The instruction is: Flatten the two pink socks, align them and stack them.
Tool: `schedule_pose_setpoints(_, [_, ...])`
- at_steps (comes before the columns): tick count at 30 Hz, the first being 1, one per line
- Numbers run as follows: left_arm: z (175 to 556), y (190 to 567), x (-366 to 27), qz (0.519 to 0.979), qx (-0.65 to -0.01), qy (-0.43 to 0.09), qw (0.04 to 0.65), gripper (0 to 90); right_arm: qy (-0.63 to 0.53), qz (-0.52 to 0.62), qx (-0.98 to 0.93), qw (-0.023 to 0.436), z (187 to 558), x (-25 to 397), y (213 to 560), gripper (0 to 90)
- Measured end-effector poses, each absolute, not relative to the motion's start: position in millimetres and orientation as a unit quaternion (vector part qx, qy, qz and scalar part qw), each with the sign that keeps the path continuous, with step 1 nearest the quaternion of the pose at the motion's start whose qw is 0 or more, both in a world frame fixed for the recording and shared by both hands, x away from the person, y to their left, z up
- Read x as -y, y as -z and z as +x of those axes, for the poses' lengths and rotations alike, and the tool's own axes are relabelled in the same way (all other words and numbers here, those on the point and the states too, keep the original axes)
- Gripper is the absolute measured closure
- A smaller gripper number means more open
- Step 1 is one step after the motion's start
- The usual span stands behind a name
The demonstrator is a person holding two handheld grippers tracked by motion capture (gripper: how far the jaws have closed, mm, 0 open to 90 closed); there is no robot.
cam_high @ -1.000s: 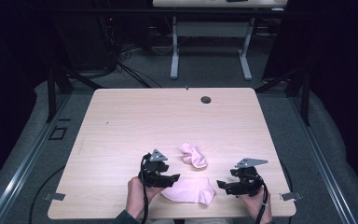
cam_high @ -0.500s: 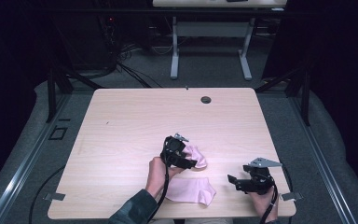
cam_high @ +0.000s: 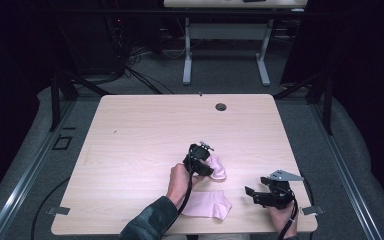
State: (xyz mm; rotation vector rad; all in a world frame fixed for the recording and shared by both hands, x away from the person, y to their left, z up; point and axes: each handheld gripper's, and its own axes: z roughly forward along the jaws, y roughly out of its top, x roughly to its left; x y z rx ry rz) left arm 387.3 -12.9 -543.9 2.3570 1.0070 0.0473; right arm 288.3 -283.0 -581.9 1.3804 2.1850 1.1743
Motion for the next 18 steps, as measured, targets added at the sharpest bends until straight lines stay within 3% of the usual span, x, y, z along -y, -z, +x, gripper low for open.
schedule_pose_setpoints(3, [385.5,544.8,14.7,0.884,-0.368,-0.022,0.287,89.5,-0.408,0.479,-0.763,0.151,288.2,282.1,582.2,21.1])
schedule_pose_setpoints(18, [392.0,538.7,0.0,0.878,-0.378,-0.039,0.292,87.8,-0.405,0.480,-0.763,0.151,288.5,281.6,582.4,20.8])
